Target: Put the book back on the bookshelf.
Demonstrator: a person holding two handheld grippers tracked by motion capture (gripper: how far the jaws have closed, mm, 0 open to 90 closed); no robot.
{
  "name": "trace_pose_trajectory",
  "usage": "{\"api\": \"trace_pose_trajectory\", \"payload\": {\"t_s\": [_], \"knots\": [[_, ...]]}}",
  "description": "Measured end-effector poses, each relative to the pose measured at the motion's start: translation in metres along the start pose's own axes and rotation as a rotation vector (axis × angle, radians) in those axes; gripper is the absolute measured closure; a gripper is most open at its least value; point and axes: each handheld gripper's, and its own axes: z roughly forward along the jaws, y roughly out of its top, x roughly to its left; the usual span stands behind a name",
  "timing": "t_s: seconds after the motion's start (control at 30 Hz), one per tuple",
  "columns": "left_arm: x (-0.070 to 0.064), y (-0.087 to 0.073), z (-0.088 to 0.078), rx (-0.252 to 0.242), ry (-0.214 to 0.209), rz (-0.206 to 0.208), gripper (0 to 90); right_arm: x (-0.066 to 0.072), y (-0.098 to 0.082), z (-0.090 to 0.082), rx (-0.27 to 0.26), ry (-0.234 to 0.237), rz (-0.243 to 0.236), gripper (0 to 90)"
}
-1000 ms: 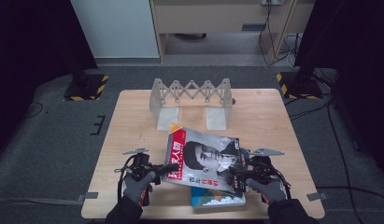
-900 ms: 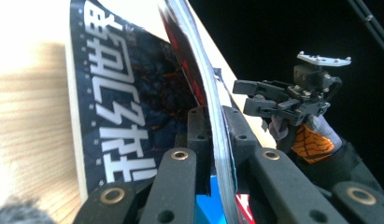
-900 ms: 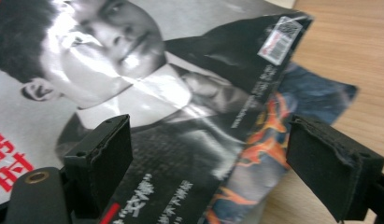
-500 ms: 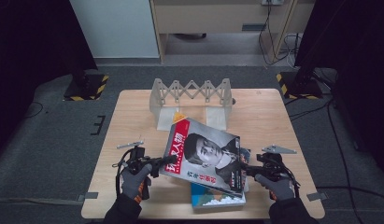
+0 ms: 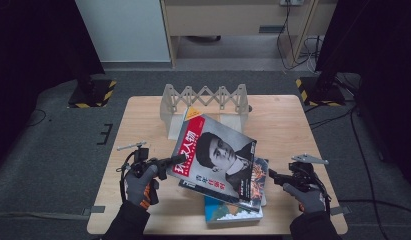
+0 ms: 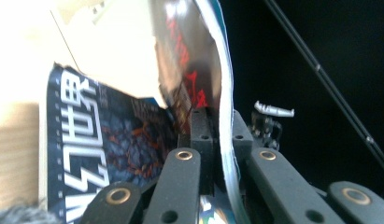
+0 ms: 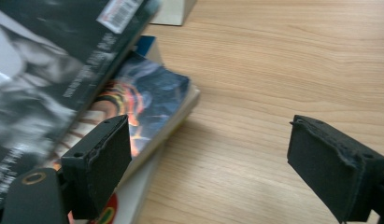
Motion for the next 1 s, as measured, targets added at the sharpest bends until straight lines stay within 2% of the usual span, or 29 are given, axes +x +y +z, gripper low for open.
{"api": "trace_pose_trajectory", "payload": {"t_s": [0.13,0.17,0.27,0.63,0.77,0.8,0.97,1.0], "knots": [[-0.003,0.008,-0.002,-0.025,0.0,0.002,84.5,-0.005,-0.001,0.002,0.014,-0.025,-0.004,13.6],[-0.004,0.009,-0.003,-0.039,-0.007,-0.006,84.3,-0.006,-0.002,0.002,0.02,-0.031,0.001,13.6],[-0.008,0.017,-0.005,-0.06,-0.02,0.005,83.8,-0.01,-0.002,0.005,0.036,-0.048,-0.008,13.6],[-0.017,0.037,-0.007,-0.118,-0.035,-0.003,84.2,-0.014,-0.004,0.007,0.062,-0.072,-0.008,13.7],[-0.025,0.054,-0.017,-0.16,-0.036,0.023,84.3,-0.015,-0.005,0.008,0.073,-0.08,-0.011,13.7],[-0.025,0.054,-0.017,-0.16,-0.036,0.023,84.2,-0.015,-0.005,0.008,0.073,-0.08,-0.011,13.7],[-0.034,0.076,-0.039,-0.235,-0.024,0.049,84.2,-0.016,-0.006,0.012,0.08,-0.093,-0.03,13.7],[-0.034,0.076,-0.039,-0.235,-0.024,0.049,84.3,-0.016,-0.006,0.012,0.08,-0.093,-0.03,13.7]]}}
